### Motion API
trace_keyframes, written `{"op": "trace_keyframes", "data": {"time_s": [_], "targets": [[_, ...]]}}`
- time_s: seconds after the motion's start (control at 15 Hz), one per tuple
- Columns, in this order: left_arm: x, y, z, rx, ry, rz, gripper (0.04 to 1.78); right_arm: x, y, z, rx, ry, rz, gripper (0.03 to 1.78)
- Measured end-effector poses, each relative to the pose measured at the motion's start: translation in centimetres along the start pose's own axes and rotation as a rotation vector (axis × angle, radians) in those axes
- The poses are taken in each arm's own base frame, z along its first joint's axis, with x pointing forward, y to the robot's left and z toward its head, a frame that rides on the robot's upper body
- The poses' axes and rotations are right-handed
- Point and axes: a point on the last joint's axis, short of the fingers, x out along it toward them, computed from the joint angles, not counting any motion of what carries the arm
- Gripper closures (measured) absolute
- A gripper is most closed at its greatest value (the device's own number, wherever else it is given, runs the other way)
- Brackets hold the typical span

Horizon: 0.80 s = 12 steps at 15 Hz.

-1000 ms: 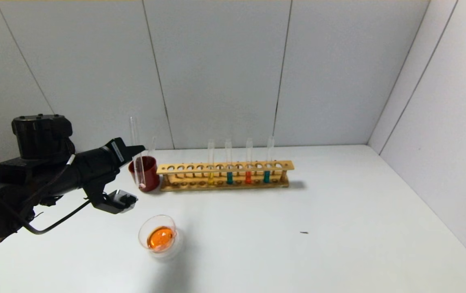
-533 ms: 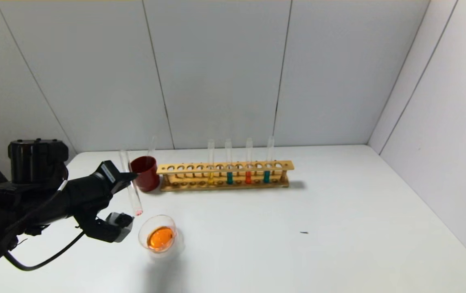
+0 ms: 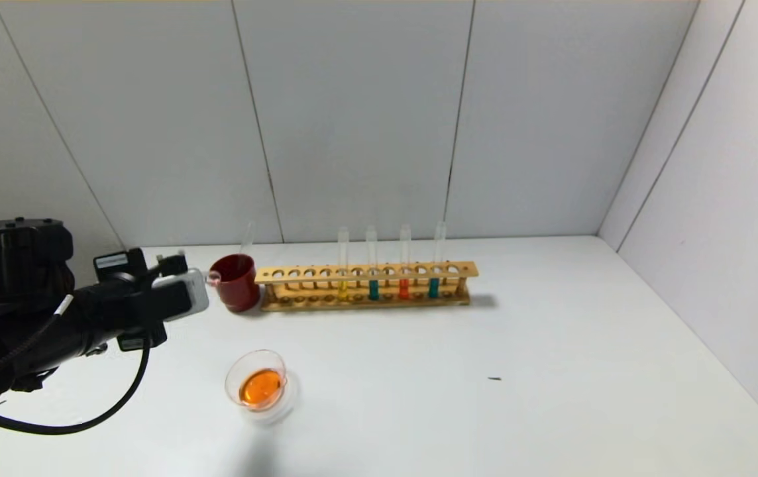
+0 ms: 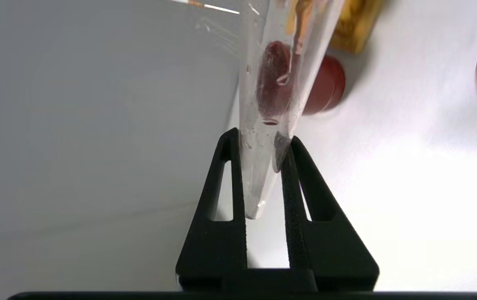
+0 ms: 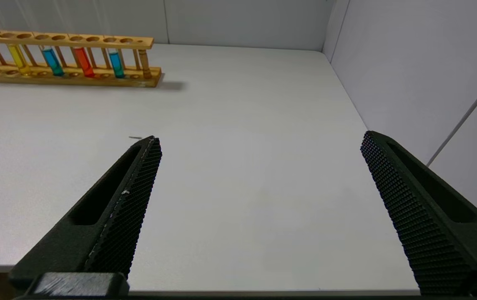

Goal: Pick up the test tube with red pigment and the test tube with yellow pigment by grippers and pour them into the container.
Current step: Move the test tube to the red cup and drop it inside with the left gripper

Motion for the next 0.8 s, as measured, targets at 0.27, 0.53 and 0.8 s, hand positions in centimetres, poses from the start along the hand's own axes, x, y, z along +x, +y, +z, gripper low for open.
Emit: {"op": "trace_keyframes", "data": {"time_s": [0.27, 0.53, 0.8], "targets": [[0.4, 1.7, 0.8, -0.507, -0.039, -0.012, 1.51, 0.0, 0.0, 0.0, 0.0, 0.0, 0.0, 0.06], [2.1, 4.0, 1.4, -0.888, -0.115, -0.028, 1.51, 0.0, 0.0, 0.0, 0.0, 0.0, 0.0, 0.06], [5.1, 5.5, -0.3, -1.053, -0.125, 0.039, 1.51, 0.0, 0.0, 0.0, 0.0, 0.0, 0.0, 0.06]]}}
